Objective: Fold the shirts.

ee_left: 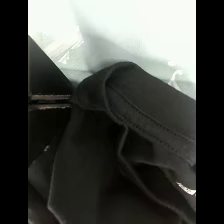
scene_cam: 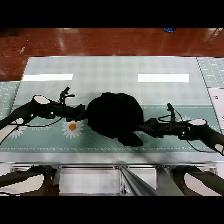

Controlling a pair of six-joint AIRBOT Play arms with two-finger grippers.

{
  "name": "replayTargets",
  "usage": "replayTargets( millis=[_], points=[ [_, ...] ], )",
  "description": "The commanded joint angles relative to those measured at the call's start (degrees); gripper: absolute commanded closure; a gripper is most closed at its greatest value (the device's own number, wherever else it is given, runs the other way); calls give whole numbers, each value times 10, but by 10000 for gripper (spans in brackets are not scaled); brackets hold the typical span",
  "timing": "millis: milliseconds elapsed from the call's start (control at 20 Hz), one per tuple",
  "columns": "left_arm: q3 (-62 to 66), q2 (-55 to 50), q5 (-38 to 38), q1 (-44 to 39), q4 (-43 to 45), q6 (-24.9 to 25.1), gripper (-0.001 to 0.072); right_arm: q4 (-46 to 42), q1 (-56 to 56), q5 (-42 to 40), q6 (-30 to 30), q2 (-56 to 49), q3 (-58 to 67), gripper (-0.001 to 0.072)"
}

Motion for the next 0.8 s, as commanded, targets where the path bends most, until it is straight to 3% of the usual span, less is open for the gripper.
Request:
replayTargets(
  millis=[0, 50, 100, 150, 250, 400, 500, 750],
  points=[
    [0, 0, -1, 0, 0, 0, 689, 54, 82, -63, -3, -61, 71, 307],
    [0, 0, -1, 0, 0, 0, 688, 54, 94, -75, 2, -74, 96, 402],
    [2, 0, 0, 1, 0, 0, 689, 49, 102, -75, 1, -87, 122, 633],
    [6, 0, -1, 6, 0, 0, 689, 40, 105, -67, -1, -92, 145, 680],
    [35, 9, -26, 30, 0, 0, 689, -22, 94, -29, 18, -85, 207, 681],
    [130, 55, -77, 96, 0, -9, 689, -228, 53, 35, 147, -36, 362, 682],
    [213, 101, -85, 143, -1, -46, 689, -344, 22, 87, 214, -3, 496, 682],
    [439, 217, -100, 230, 0, -83, 689, -446, -42, 205, 256, 52, 849, 681]
  ],
)
